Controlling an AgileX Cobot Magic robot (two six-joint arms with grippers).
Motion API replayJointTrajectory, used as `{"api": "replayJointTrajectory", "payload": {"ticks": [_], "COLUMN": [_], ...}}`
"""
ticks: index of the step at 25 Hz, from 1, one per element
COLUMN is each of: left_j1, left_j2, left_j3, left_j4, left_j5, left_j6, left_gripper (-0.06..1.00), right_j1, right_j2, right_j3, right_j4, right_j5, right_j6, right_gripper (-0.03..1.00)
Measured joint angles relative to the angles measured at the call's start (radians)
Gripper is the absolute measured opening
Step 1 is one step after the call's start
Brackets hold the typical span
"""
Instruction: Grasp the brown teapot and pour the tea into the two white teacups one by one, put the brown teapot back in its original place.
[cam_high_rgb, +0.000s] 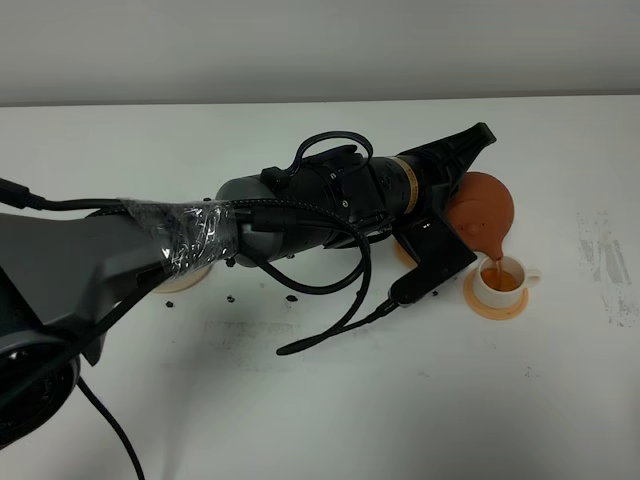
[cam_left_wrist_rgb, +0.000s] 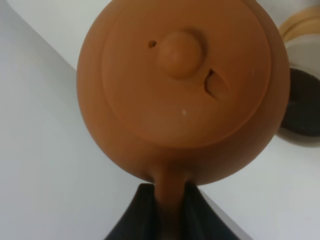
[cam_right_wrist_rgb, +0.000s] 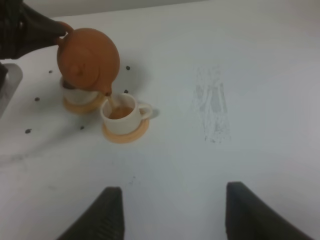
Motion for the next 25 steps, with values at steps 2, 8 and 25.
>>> {"api": "replayJointTrajectory", "payload": {"ticks": [2,8,25], "left_j1": [0.0,0.0,0.0], "left_j2": [0.0,0.0,0.007], "left_j3": [0.0,0.0,0.0], "left_j4": [0.006,0.019,0.104], "left_j5": [0.0,0.0,-0.004], "left_j6": [0.0,0.0,-0.004], "left_gripper": [0.08,0.08,0.08], "right_j1": [0.0,0.0,0.0], "right_j2": [0.0,0.0,0.0], "right_j3": [0.0,0.0,0.0], "right_j4": [0.0,0.0,0.0], "right_j5": [0.0,0.0,0.0], "right_j6": [0.0,0.0,0.0], "right_gripper": [0.44,0.44,0.44]}}
